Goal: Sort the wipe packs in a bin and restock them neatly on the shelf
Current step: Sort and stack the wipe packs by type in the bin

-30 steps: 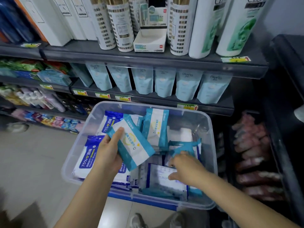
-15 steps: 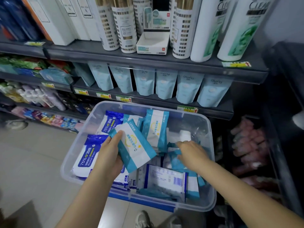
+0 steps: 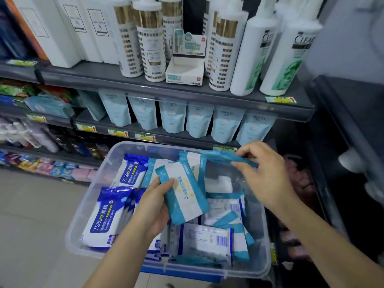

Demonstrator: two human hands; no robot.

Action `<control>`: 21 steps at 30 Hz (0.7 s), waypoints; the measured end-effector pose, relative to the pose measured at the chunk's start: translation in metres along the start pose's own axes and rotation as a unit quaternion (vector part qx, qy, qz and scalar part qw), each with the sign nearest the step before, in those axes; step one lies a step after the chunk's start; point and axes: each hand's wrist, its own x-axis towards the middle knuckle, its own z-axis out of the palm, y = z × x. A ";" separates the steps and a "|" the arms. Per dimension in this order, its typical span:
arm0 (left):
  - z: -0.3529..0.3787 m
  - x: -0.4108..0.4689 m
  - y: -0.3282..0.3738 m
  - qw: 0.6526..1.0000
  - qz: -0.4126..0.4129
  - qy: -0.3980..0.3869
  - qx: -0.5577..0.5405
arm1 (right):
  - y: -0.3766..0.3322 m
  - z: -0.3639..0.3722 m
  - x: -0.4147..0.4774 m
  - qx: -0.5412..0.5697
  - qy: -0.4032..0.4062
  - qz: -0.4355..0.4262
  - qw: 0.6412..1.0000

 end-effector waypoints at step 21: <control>0.000 -0.009 0.014 0.996 0.063 -0.047 -0.039 | -0.006 0.066 -0.017 0.161 -0.139 0.165 0.963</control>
